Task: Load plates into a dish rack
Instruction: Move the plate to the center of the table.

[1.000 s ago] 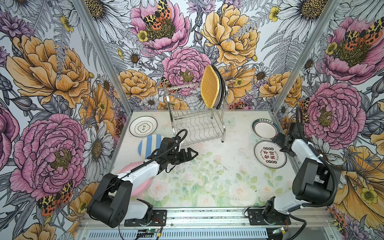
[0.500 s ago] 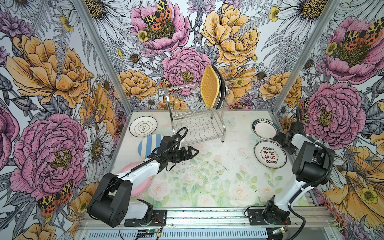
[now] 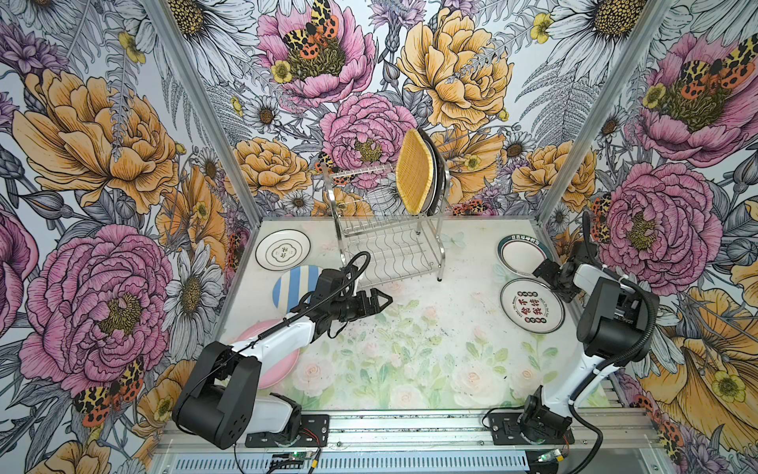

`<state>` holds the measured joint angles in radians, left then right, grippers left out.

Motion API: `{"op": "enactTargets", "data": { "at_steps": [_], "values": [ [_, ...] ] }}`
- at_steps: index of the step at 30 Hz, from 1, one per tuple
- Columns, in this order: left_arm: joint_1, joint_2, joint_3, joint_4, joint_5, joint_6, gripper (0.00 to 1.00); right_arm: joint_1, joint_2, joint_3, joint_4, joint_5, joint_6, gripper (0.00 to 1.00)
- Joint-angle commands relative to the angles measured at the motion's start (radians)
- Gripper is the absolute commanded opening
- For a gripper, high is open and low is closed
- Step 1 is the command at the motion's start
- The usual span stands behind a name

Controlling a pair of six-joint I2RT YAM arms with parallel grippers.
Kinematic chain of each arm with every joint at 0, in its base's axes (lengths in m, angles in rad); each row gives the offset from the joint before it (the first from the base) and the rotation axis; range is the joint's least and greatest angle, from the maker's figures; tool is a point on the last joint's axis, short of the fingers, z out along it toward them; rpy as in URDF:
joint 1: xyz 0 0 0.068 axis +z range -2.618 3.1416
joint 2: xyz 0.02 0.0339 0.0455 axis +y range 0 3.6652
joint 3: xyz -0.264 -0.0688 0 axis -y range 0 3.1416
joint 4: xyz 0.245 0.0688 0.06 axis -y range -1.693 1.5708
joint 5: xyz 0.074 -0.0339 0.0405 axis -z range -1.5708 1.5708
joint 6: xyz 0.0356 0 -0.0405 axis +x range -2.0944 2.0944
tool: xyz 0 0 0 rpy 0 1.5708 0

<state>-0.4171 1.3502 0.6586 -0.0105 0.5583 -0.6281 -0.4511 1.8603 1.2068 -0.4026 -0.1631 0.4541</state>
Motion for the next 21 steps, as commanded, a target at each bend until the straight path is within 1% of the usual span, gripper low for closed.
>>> {"op": "enactTargets", "data": {
  "at_steps": [1, 6, 11, 21],
  "values": [
    [-0.008, 0.002, 0.018, 0.017, 0.017, 0.019, 0.99, 0.026, -0.036, -0.029, 0.018, -0.038, -0.017, 0.93],
    [-0.008, -0.008, 0.003, 0.023, 0.014, 0.018, 0.99, 0.052, -0.064, -0.078, 0.016, -0.08, -0.011, 0.92],
    [-0.007, -0.023, -0.018, 0.033, 0.006, 0.01, 0.99, 0.104, -0.119, -0.161, 0.015, -0.081, 0.009, 0.91],
    [-0.006, -0.036, -0.046, 0.048, 0.005, 0.001, 0.99, 0.237, -0.304, -0.337, 0.009, -0.069, 0.085, 0.9]
  ]
}}
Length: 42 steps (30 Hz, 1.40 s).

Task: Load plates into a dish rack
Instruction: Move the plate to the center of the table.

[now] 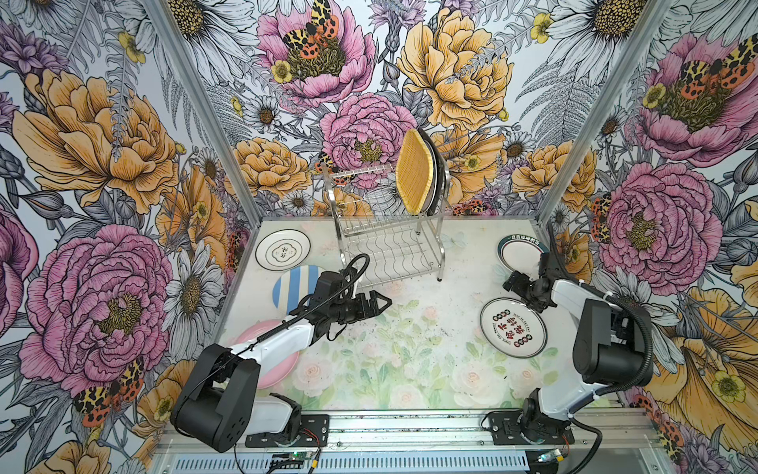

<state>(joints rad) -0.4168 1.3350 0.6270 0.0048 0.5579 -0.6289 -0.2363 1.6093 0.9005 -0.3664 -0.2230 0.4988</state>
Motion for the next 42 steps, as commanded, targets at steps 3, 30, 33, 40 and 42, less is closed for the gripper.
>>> {"op": "enactTargets", "data": {
  "at_steps": [3, 30, 33, 40, 42],
  "values": [
    [-0.006, -0.013, -0.013, 0.037, 0.007, 0.001, 0.99, 0.028, -0.112, -0.042, -0.049, 0.004, 0.042, 0.9],
    [0.004, -0.014, -0.033, 0.061, 0.015, 0.0, 0.99, -0.168, -0.173, -0.168, -0.144, -0.117, 0.045, 0.88],
    [0.004, -0.018, -0.036, 0.062, 0.015, -0.003, 0.99, -0.102, -0.205, -0.191, -0.145, -0.129, 0.088, 0.87],
    [0.004, -0.02, -0.04, 0.064, 0.013, -0.005, 0.99, 0.153, -0.23, -0.207, -0.138, -0.11, 0.216, 0.88],
    [0.004, -0.022, -0.041, 0.066, 0.013, -0.006, 0.99, 0.225, -0.235, -0.214, -0.126, -0.105, 0.26, 0.88]
  ]
}}
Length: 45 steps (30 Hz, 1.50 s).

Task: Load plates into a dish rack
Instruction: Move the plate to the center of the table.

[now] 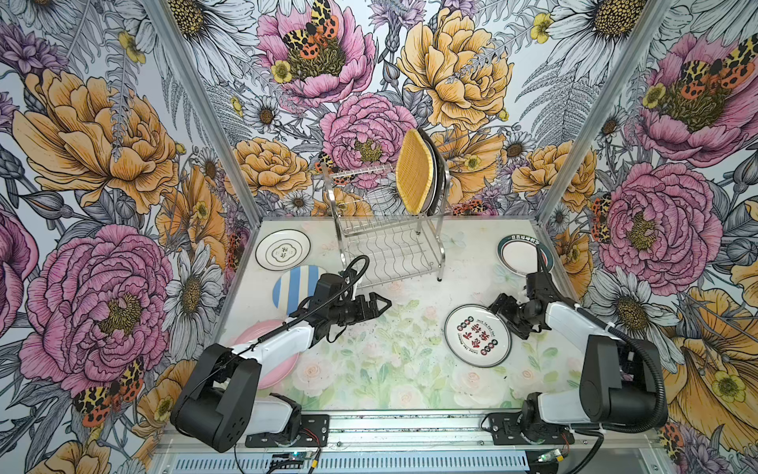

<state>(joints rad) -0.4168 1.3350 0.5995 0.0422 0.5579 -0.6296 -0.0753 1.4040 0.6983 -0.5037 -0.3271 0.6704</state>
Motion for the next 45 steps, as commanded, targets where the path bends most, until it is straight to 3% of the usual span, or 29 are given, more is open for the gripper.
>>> {"op": "enactTargets", "data": {
  "at_steps": [1, 8, 15, 23, 30, 45],
  "values": [
    [0.004, -0.023, -0.014, 0.029, 0.011, -0.005, 0.99, 0.102, -0.034, -0.014, 0.022, 0.006, 0.112, 0.88],
    [0.003, -0.017, -0.014, 0.03, 0.015, -0.007, 0.99, 0.337, -0.001, 0.002, 0.085, 0.014, 0.239, 0.88],
    [-0.002, -0.011, -0.015, 0.03, 0.013, -0.01, 0.99, 0.47, 0.037, 0.038, 0.138, -0.004, 0.292, 0.88],
    [-0.023, 0.012, -0.014, 0.011, 0.02, -0.007, 0.99, 0.399, -0.017, -0.013, 0.138, -0.061, 0.183, 0.88],
    [-0.052, 0.045, -0.005, 0.003, 0.034, 0.0, 0.97, 0.332, -0.032, -0.058, 0.129, -0.15, 0.025, 0.82],
    [-0.066, 0.054, -0.007, -0.002, 0.039, -0.005, 0.97, 0.328, -0.029, -0.14, 0.134, -0.257, -0.082, 0.65]
  ]
}}
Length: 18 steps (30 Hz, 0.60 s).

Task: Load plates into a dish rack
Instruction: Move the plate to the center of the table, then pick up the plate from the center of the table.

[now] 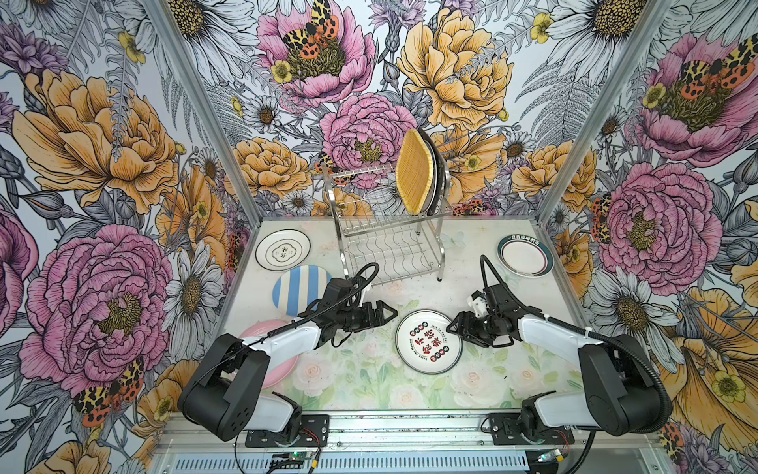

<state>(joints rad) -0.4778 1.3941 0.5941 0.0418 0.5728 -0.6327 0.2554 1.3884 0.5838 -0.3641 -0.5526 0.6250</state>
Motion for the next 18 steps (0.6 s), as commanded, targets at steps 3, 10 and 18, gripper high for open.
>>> {"op": "enactTargets", "data": {
  "at_steps": [3, 10, 18],
  "values": [
    [-0.005, -0.006, -0.002, -0.002, 0.025, -0.002, 0.97, -0.003, -0.002, -0.036, -0.006, -0.049, -0.052, 0.58],
    [-0.003, -0.006, -0.007, -0.002, 0.028, -0.001, 0.97, 0.006, 0.04, -0.027, 0.0, -0.08, -0.09, 0.43],
    [-0.001, -0.015, -0.012, -0.002, 0.027, -0.005, 0.97, 0.01, 0.08, -0.014, 0.009, -0.09, -0.11, 0.24]
  ]
}}
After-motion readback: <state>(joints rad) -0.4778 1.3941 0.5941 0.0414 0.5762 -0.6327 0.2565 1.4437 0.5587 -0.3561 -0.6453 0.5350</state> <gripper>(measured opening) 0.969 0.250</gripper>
